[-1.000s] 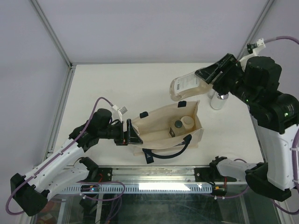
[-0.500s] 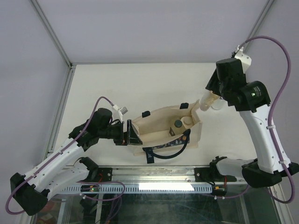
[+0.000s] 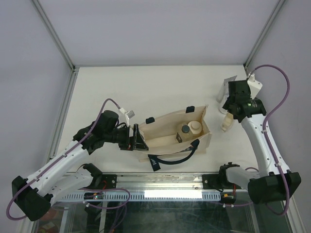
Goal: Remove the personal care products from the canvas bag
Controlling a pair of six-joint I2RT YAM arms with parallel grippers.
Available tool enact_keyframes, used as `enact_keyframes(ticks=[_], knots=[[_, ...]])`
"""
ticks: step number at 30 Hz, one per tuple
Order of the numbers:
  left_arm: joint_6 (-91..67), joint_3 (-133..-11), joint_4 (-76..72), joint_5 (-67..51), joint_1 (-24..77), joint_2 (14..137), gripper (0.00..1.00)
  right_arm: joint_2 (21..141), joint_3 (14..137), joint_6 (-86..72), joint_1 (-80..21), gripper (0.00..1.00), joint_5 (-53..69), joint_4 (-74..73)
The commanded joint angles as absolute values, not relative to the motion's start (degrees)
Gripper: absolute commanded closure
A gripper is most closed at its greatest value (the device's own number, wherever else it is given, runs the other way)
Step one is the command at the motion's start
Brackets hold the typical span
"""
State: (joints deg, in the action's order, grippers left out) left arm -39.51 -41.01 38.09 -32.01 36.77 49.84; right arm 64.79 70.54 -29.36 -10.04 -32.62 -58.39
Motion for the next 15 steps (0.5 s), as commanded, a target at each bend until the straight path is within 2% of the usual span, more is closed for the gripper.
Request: enact_keyframes(ticks=[1,7,15], knots=[[-36.73,-43.26,40.65,-28.33,37.09,49.46,0.21,61.79,65.7,-27.05,-3.45,1.0,-33.77,-40.42],[-36.4,-43.51,42.03,-26.77,37.05,48.15,0.21,63.47,60.45,-24.01,3.47,1.0,-29.68,-29.48],[-36.35,-44.23,43.77,-24.52,37.05,48.61,0.21,69.95,59.93,-23.43,6.7,1.0,-25.11,-24.02]])
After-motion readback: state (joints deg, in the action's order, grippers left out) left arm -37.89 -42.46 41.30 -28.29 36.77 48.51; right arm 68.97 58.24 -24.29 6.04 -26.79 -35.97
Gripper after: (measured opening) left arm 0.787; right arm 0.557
